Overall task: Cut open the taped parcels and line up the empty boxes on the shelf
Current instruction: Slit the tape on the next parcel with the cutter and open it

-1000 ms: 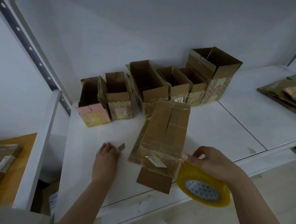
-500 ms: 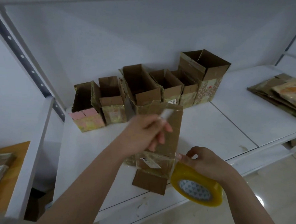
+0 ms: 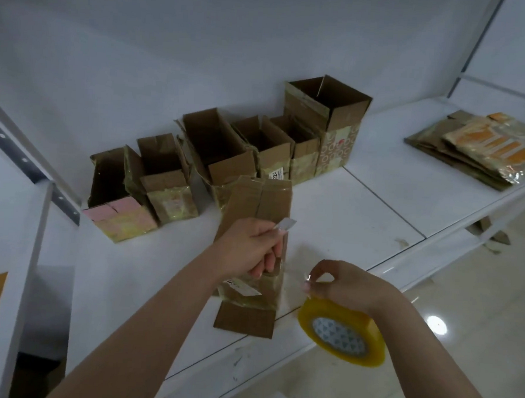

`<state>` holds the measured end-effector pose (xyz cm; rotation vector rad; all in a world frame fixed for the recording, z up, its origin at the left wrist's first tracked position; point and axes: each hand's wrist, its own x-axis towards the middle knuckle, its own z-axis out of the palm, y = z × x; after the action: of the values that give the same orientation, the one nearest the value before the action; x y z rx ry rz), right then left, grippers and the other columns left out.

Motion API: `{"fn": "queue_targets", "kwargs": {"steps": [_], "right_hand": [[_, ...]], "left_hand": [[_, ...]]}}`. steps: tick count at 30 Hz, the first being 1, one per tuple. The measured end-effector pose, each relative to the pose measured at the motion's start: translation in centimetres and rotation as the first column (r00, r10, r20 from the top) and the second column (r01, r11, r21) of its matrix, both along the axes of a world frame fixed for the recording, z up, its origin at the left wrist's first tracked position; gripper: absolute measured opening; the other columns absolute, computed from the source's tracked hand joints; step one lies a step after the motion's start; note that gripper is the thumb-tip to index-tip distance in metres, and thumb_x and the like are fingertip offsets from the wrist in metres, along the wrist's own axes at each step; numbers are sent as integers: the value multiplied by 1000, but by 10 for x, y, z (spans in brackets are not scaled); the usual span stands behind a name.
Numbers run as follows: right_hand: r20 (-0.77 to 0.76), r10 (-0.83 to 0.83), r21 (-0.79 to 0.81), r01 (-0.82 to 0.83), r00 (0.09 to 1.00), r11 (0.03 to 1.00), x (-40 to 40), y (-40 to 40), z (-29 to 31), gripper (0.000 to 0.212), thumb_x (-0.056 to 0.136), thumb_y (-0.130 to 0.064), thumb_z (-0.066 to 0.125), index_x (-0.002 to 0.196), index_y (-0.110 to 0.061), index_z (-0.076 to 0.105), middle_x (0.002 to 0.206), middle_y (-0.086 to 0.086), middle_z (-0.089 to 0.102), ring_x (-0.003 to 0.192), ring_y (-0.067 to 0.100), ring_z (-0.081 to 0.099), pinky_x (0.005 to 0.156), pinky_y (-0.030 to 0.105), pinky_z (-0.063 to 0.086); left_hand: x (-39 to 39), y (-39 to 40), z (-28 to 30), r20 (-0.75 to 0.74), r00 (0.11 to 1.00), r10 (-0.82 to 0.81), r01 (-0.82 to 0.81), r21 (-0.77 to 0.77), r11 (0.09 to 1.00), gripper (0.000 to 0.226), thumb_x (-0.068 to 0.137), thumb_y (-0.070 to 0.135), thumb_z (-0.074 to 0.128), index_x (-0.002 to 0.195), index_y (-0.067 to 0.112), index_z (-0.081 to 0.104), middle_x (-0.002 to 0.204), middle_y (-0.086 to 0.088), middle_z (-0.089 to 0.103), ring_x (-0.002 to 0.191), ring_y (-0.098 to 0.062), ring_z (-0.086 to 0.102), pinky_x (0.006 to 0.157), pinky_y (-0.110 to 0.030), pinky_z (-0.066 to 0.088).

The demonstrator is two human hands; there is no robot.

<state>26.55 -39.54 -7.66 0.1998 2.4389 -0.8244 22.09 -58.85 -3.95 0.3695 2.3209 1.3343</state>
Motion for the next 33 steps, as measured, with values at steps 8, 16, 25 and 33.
{"fn": "queue_targets", "kwargs": {"steps": [8, 16, 25, 33], "right_hand": [[1, 23, -304, -22, 1000, 952, 14, 22, 4, 30, 94, -51, 52, 116, -42, 70, 117, -19, 65, 112, 8, 58, 101, 31, 46], [-54, -49, -240, 35, 997, 970, 18, 16, 9, 30, 101, -42, 47, 116, -34, 71, 120, -6, 65, 111, 18, 59, 104, 37, 45], [-78, -144, -190, 127, 987, 974, 23, 9, 18, 31, 100, -41, 50, 113, -25, 73, 104, -6, 64, 102, 17, 61, 99, 39, 49], [38, -147, -285, 152, 988, 947, 20, 2, 0, 28, 98, -39, 55, 105, -20, 75, 109, 2, 72, 97, 21, 67, 96, 44, 53]], "left_hand": [[2, -2, 13, 22, 959, -284, 282, -214, 935, 39, 101, 33, 49, 67, 20, 62, 64, 8, 60, 58, -8, 56, 61, -20, 46], [11, 33, 33, 32, 866, -500, 352, -748, 563, 30, 98, 32, 47, 83, 18, 69, 76, 0, 58, 71, -17, 56, 61, -29, 41], [16, 41, 27, -57, 852, -521, 268, -808, 525, 30, 101, 30, 41, 84, 17, 62, 77, 0, 57, 73, -15, 57, 65, -30, 46], [4, 19, 16, -165, 961, -221, 92, -564, 821, 34, 100, 39, 49, 73, 19, 54, 70, 1, 56, 62, -10, 53, 56, -25, 39]]}}
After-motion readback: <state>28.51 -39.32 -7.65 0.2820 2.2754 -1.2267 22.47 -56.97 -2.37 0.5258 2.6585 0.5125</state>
